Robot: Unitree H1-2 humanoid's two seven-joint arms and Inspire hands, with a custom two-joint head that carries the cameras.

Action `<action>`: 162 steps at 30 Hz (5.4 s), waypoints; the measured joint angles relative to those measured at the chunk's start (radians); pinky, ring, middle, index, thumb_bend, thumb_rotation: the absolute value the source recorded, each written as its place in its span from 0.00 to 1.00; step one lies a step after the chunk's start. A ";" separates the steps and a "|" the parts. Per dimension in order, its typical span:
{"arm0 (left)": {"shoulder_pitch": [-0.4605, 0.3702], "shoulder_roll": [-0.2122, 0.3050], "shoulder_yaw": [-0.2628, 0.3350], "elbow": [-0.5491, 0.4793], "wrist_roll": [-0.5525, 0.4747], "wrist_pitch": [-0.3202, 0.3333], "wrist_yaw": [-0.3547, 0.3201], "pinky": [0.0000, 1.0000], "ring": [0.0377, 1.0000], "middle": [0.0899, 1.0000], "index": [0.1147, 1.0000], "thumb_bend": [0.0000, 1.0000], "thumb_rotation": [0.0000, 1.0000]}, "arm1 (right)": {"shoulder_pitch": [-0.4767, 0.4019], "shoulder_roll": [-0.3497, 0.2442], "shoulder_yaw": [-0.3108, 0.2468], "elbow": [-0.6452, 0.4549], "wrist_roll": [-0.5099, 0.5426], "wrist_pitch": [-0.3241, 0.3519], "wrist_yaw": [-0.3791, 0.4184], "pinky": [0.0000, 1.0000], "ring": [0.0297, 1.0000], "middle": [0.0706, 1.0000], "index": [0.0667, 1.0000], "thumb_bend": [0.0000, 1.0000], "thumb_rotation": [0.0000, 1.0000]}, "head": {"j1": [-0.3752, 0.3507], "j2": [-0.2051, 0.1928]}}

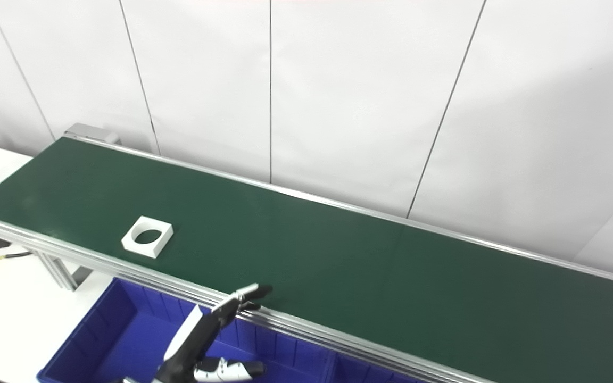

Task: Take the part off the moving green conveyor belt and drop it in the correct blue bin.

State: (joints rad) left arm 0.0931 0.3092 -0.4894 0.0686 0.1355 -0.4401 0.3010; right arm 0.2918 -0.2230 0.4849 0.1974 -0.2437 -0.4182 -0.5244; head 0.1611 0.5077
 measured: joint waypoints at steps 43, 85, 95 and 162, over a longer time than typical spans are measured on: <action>-0.389 0.048 0.309 0.239 0.255 0.113 -0.383 0.86 0.94 0.96 0.91 0.81 0.35 | 0.013 -0.016 -0.040 -0.061 -0.003 0.000 0.053 0.78 0.81 0.79 0.80 0.69 0.54 | -0.167 0.117; -0.495 0.131 0.231 0.367 0.384 0.374 -0.594 1.00 1.00 1.00 0.89 0.96 0.01 | 0.035 -0.003 -0.065 -0.067 0.023 0.000 0.081 0.84 0.84 0.82 0.82 0.69 0.63 | -0.126 0.149; -0.538 0.132 0.194 0.414 0.399 0.368 -0.571 0.54 0.62 0.78 0.71 0.69 0.00 | 0.035 -0.006 -0.064 -0.068 0.026 0.000 0.081 0.85 0.85 0.82 0.82 0.70 0.65 | -0.127 0.158; -0.148 0.023 0.278 0.121 0.048 0.060 -0.568 0.40 0.43 0.46 0.40 0.50 0.00 | 0.090 0.152 -0.197 -0.157 -0.055 0.000 0.209 0.87 0.86 0.84 0.84 0.78 0.69 | -0.488 0.347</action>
State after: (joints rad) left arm -0.0546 0.3323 -0.2110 0.1899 0.1835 -0.3802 -0.2671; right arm 0.3815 -0.0710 0.2877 0.0401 -0.2990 -0.4184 -0.3154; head -0.3267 0.8544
